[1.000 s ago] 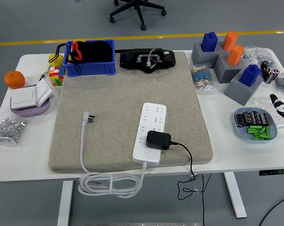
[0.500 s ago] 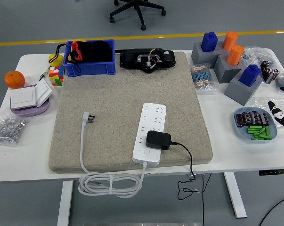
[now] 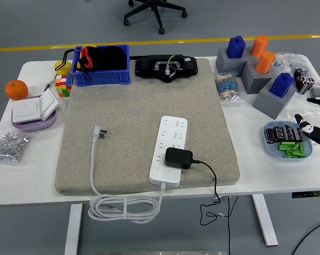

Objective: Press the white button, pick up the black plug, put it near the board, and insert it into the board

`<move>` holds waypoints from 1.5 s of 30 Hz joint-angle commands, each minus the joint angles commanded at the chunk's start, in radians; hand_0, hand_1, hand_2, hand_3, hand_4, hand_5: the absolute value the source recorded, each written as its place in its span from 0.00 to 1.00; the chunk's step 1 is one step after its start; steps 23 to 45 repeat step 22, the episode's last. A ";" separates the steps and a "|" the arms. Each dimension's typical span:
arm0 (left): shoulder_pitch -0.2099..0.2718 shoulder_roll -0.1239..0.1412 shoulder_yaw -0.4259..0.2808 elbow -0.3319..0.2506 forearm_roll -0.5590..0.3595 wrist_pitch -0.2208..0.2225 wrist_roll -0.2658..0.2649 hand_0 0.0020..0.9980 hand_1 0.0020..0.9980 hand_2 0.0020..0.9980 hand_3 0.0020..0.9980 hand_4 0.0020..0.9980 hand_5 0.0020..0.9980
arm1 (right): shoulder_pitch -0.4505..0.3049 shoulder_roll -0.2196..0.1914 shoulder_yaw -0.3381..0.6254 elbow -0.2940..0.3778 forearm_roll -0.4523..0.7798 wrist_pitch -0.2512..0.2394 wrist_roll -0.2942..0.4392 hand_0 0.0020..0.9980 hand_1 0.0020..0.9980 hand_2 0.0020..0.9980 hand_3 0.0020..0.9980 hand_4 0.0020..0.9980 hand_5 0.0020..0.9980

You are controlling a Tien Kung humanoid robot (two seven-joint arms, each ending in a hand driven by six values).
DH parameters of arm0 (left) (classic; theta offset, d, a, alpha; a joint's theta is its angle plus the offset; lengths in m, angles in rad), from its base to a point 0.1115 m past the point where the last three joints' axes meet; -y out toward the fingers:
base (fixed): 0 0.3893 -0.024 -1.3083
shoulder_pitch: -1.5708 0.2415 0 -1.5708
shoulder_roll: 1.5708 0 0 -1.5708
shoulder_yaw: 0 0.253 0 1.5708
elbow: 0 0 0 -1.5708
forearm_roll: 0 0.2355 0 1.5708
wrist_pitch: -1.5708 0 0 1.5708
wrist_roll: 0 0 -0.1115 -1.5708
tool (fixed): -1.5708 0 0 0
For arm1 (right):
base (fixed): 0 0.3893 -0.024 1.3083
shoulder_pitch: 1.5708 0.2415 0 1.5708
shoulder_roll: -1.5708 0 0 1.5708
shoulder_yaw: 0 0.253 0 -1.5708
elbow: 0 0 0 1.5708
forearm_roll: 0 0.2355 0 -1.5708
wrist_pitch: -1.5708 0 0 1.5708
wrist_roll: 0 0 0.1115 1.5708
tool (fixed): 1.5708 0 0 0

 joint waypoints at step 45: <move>-0.002 0.010 0.002 0.000 0.009 -0.002 0.004 0.71 0.70 0.67 0.72 0.72 0.30 | 0.015 -0.012 -0.013 -0.001 0.012 -0.007 0.045 0.88 0.77 0.73 0.64 0.78 0.40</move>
